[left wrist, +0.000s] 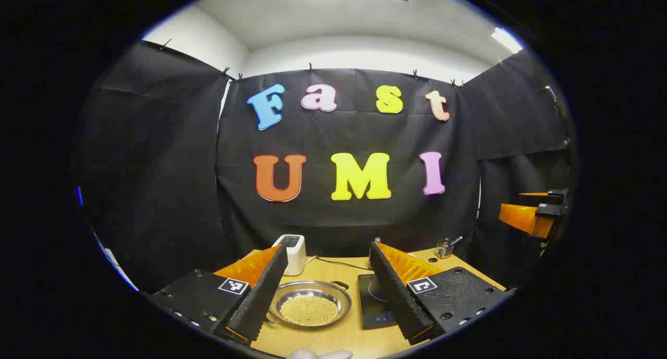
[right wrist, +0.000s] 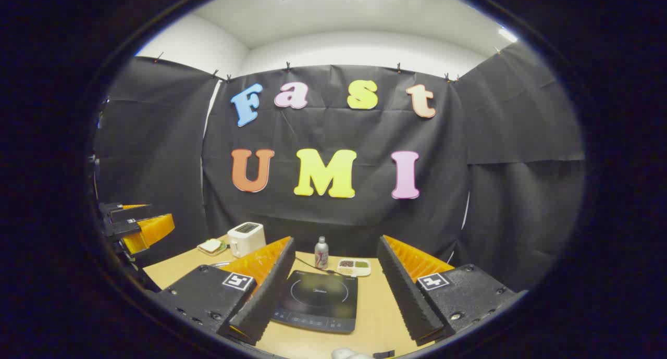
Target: First push the handle of the pot to place it horizontally, then grasp the pot with both hands and set it on the induction cooktop.
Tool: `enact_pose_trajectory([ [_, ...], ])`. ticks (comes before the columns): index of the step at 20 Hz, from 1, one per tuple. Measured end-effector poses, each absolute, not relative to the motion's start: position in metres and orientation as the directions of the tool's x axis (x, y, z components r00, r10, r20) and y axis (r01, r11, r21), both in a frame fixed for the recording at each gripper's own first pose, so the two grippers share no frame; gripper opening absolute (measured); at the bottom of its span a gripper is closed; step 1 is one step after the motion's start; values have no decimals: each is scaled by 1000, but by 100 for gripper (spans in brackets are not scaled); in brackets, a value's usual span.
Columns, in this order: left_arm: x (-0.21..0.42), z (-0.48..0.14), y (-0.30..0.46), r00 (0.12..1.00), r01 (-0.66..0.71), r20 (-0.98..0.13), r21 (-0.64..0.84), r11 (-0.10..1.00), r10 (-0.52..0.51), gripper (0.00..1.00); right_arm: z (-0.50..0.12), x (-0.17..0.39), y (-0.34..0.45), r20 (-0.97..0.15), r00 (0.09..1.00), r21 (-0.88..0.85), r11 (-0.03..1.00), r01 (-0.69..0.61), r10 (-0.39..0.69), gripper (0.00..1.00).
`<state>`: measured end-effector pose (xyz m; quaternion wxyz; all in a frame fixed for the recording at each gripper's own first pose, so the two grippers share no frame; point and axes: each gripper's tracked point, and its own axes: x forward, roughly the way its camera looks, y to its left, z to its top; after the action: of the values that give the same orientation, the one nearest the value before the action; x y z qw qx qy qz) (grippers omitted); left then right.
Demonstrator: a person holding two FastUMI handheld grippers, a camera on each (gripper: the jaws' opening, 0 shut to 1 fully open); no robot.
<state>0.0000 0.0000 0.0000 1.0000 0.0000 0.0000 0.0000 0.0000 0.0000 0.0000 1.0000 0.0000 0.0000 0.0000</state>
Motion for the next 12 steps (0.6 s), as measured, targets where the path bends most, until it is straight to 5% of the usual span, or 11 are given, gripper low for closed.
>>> enact_pose_trajectory([
  [12,2,2,9,1000,9,-15,14,1000,-9,94,-9,-17,-6,-19,999,0,1000,31,-31,97],
])
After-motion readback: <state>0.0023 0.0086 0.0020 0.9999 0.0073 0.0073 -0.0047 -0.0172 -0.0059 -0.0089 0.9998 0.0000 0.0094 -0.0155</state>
